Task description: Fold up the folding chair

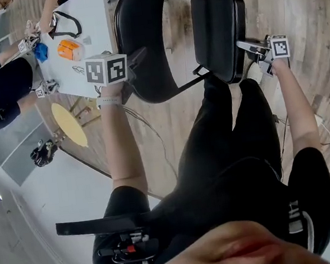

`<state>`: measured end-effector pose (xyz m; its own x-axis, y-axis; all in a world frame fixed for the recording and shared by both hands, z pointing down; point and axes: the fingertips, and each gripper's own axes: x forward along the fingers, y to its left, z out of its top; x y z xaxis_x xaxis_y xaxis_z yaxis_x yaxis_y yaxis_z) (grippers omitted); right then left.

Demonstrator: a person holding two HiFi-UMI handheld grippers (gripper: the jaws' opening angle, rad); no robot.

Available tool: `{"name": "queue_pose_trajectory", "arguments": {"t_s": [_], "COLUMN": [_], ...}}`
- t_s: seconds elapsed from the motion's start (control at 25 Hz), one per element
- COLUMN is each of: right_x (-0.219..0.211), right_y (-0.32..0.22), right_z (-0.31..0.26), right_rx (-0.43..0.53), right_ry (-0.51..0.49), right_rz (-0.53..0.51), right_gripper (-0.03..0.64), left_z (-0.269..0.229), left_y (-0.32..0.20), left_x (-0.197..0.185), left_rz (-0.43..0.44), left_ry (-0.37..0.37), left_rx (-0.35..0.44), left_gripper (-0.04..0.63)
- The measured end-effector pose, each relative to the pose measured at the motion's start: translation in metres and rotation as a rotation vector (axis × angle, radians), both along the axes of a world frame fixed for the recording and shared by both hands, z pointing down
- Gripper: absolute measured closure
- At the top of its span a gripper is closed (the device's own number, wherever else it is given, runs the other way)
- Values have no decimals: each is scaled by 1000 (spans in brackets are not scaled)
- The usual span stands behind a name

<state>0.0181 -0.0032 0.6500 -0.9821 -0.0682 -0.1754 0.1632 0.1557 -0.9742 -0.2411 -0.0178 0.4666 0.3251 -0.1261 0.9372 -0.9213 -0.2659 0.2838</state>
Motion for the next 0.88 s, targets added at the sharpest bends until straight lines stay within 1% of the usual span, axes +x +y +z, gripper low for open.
{"name": "queue_pose_trajectory", "arguments": {"t_s": [0.08, 0.16, 0.36, 0.44, 0.56, 0.76, 0.84, 0.88], "right_x": [-27, -52, -116, -141, -165, -217, -240, -251], "right_y": [-1, 0, -3, -5, -8, -6, -5, -6], "right_z": [-18, -30, -41, -45, -48, -54, -52, -51], "right_rx": [-5, -7, 41, 55, 98, 68, 27, 23], "right_ry": [-33, -32, 75, 90, 105, 93, 97, 104], "right_rz": [11, 12, -18, -28, -41, -66, -71, -72], "right_gripper": [531, 540, 541, 543, 543, 545, 545, 545], "left_z": [-4, -6, -7, -8, -7, -7, -6, -5], "left_y": [-1, 0, -3, -5, -7, -4, -5, -5], "left_x": [-12, -26, -75, -93, -102, -124, -137, -143], "left_rz": [8, 3, -19, -21, -19, -18, -24, -26], "left_ry": [1, 5, 30, 34, 36, 36, 38, 39], "left_rx": [1, -3, -15, -16, -14, -13, -14, -15], "left_gripper": [545, 545, 545, 545, 545, 545, 545, 545]}}
